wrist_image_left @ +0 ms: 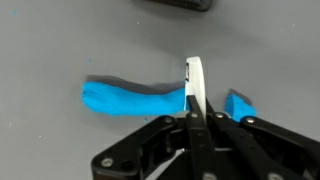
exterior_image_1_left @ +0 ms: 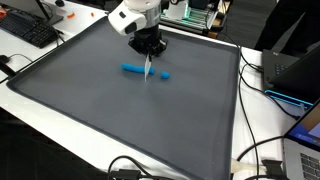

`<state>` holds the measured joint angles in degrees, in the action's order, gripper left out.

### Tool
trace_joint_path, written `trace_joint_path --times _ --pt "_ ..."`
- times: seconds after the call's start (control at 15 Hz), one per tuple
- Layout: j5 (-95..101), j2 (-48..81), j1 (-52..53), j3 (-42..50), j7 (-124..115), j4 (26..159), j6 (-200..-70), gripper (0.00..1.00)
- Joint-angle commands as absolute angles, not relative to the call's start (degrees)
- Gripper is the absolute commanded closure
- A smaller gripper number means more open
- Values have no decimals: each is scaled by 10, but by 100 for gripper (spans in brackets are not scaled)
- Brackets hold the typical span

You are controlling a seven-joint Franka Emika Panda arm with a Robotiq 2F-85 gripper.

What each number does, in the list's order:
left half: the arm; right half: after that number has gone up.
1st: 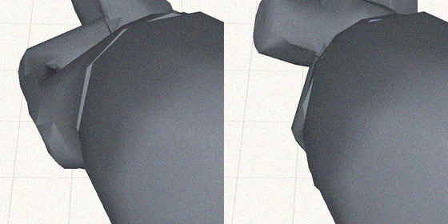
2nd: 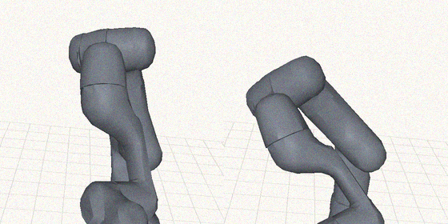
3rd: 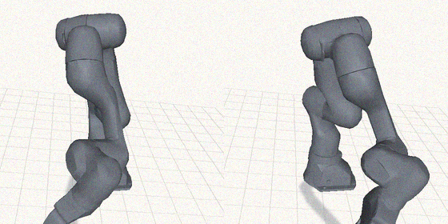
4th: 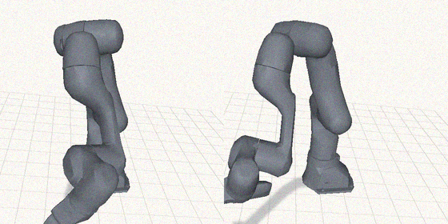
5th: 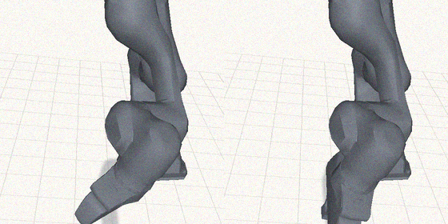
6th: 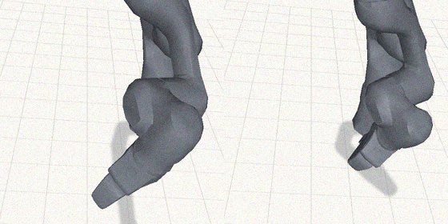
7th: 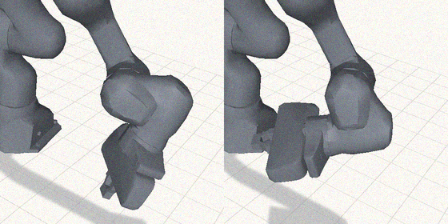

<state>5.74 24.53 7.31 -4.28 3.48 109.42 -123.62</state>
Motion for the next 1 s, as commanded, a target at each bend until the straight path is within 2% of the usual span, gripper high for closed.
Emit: trace_joint_path --times 0.0,0.93 --pt "68 259 72 -45 46 1105 -1245 99" --pt "30 271 61 -59 64 1114 -1244 99"
